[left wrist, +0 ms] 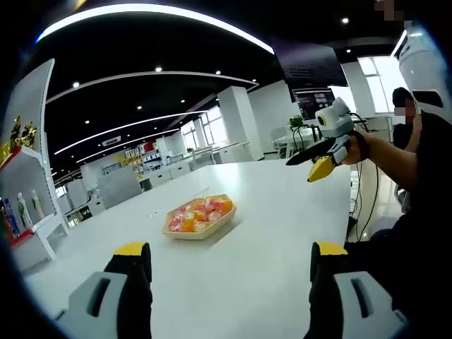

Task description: Pick up the marshmallows scattered on the table and place them into the bowl on the table

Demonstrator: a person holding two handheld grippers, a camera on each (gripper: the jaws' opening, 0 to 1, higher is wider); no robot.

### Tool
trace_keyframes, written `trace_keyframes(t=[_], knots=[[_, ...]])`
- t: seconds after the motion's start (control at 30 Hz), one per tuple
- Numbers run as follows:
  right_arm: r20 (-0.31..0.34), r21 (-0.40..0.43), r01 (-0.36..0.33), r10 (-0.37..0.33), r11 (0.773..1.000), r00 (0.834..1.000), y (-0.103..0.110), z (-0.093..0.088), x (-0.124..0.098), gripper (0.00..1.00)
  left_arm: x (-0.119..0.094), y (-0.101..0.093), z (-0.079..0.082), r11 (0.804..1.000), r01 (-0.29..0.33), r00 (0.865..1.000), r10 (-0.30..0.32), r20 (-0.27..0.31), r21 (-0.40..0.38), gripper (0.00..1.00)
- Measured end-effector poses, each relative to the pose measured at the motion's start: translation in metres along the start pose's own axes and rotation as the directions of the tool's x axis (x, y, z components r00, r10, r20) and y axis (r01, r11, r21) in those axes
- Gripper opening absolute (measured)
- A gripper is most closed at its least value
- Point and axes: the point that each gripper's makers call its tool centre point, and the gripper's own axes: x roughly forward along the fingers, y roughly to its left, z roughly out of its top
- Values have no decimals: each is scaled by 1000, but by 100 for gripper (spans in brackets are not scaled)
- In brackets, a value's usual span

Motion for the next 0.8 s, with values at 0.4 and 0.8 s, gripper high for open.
trace_keyframes(t=[0.4, 0.8], knots=[[32, 11, 21, -21, 1000, 999, -10, 2, -49, 97, -9, -12, 7, 1000, 3, 1000, -3, -9, 26, 92], [12, -26, 11, -10, 1000, 1000, -6, 3, -39, 97, -12, -7, 7, 1000, -11, 1000, 11, -8, 23, 92]])
